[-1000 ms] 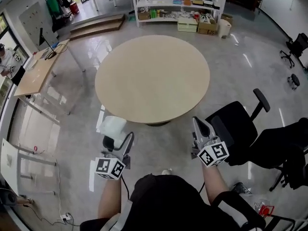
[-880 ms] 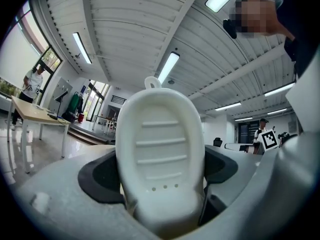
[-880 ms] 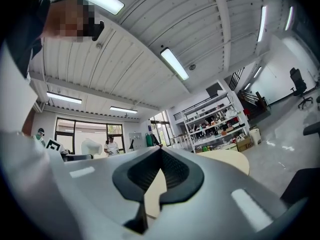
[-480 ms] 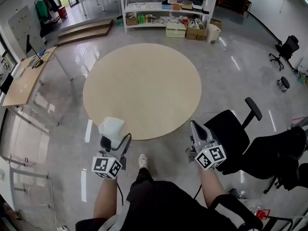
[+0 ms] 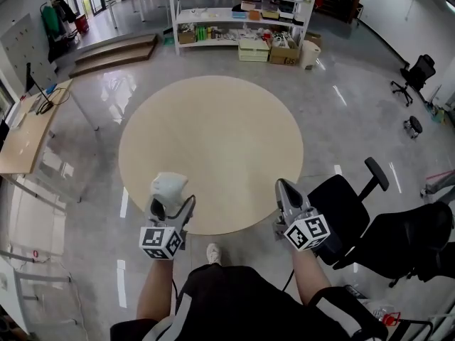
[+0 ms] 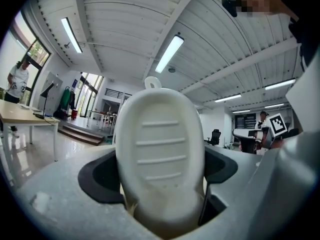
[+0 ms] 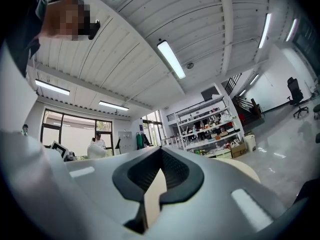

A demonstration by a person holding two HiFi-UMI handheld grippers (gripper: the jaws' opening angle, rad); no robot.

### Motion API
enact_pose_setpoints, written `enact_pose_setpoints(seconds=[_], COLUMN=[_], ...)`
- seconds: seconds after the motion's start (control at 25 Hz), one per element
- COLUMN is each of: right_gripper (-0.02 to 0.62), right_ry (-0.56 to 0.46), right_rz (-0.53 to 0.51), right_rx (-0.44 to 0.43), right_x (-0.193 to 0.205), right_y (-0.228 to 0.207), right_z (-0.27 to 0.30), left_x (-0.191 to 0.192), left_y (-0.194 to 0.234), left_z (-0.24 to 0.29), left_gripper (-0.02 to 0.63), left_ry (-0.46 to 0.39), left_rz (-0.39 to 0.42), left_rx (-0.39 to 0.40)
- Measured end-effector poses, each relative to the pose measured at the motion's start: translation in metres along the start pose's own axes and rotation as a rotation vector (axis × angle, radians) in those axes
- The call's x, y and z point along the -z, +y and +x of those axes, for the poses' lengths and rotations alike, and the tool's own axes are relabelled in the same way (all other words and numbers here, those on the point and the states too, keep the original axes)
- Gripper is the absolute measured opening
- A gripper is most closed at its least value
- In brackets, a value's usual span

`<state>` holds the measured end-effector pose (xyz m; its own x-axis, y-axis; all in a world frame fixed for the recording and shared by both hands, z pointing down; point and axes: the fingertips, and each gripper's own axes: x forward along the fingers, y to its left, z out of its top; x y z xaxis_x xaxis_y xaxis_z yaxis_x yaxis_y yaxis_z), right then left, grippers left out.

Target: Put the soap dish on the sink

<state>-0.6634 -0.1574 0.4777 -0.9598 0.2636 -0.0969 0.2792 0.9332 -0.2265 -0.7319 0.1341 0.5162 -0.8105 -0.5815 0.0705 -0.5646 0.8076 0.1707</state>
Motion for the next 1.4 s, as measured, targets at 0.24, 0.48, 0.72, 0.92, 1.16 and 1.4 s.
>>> enact_pose_setpoints(seconds=[0.24,0.48,0.72,0.92,1.16,1.4], right_gripper=[0.006,0.006,0.006,0.006,0.006,0.006], right_ry=[0.046,0.07,0.087,0.138,0.19,0.268], right_rz=[-0.015,0.001,0.068,0.096,0.109,0.127], right_rx=[0.041,0.058,0.095,0.086,0.115,0.136], right_x=[0.011,0.032,0.059,0.093,0.123,0.145], right_y=[-0.004,-0.002,0.009,0.01,-0.009,-0.03], right_z=[0.027,0.058,0.081,0.08,0.068,0.06], left_x=[0.012,0.027,0.065,0.106,0.144,0.176], left_y=[0.034,0.065,0.082,0.083,0.077,0.063], left_z=[0.023,0.04,0.05,0.057,0.076,0.091], left_gripper=[0.46,0.46,0.46,0.46,0.46,0.46], left_ry=[0.042,0.09,0.226,0.33,0.448,0.561], left_rz=[-0.034,-0.04,-0.051,-0.062,-0.039,-0.036], left_rx=[0.01,0.014,0.046,0.058,0.071,0.065])
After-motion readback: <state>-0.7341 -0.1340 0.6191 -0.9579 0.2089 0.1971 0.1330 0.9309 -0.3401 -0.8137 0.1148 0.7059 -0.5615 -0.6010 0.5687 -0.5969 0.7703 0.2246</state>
